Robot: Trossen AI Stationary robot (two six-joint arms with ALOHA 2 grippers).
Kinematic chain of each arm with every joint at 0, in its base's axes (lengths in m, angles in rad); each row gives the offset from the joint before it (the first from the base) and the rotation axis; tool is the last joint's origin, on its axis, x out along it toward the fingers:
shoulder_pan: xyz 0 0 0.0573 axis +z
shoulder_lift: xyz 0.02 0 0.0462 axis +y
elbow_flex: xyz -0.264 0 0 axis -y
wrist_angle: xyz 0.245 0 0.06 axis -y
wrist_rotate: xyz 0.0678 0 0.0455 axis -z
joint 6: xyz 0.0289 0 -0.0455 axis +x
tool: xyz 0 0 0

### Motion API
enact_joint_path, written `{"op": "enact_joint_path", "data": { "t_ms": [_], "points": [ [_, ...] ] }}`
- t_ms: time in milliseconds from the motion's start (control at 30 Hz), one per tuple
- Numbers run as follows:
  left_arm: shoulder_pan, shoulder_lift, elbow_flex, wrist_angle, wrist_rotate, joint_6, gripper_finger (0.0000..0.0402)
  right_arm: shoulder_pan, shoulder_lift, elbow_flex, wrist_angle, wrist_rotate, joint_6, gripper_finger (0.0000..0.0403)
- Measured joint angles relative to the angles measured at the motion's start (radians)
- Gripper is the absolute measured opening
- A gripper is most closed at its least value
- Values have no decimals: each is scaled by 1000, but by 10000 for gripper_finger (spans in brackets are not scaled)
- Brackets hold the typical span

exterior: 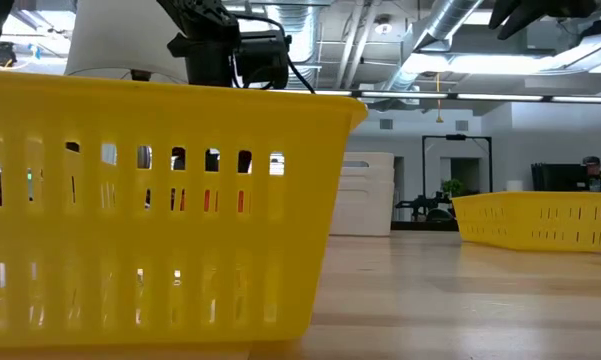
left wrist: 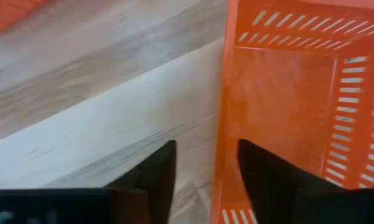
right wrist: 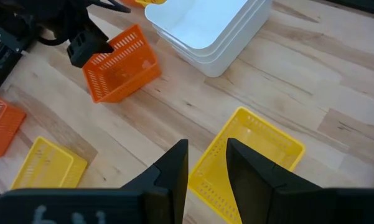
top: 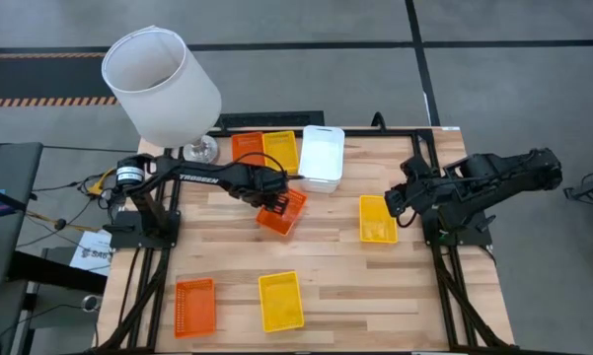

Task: Stack baskets by color
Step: Stack the middle orange bin on top of the top orange bin

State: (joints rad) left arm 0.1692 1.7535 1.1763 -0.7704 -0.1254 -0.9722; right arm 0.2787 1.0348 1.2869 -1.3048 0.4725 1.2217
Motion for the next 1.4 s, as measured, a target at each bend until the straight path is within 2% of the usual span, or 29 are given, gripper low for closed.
{"op": "enact_joint_path", "data": {
  "t_ms": [167, 233, 400, 633, 700, 867, 933, 1100, 1233, 1400],
  "points": [
    [-11, 0, 0, -1, -17, 36, 32, 0, 0, 0, 2, 0, 1, 131],
    [-12, 0, 0, 0, -38, 43, 10, 0, 0, 0, 3, 0, 1, 131],
    [-13, -5, 27, -6, -48, 17, 3, 0, 0, 0, 3, 0, 1, 131],
    [-29, -14, 194, -143, -143, -19, 1, 0, 0, 0, 3, 2, 1, 131],
    [-30, -16, 254, -238, -216, -41, 1, 0, 0, 0, 3, 3, 1, 131],
    [-22, -21, 379, -518, -524, -192, 0, 0, 0, 0, 3, 4, 1, 131],
    [-6, -22, 400, -608, -593, -263, 0, 0, 0, 0, 3, 5, 1, 131],
    [65, -22, 379, -659, -575, -347, 0, 0, 0, 0, 3, 6, 1, 131],
    [133, -21, 352, -568, -566, -326, 0, 0, 0, 0, 3, 8, 0, 131],
    [238, -21, 318, -455, -469, -237, 0, 0, 0, 0, 3, 8, 1, 131]
  ]
}}
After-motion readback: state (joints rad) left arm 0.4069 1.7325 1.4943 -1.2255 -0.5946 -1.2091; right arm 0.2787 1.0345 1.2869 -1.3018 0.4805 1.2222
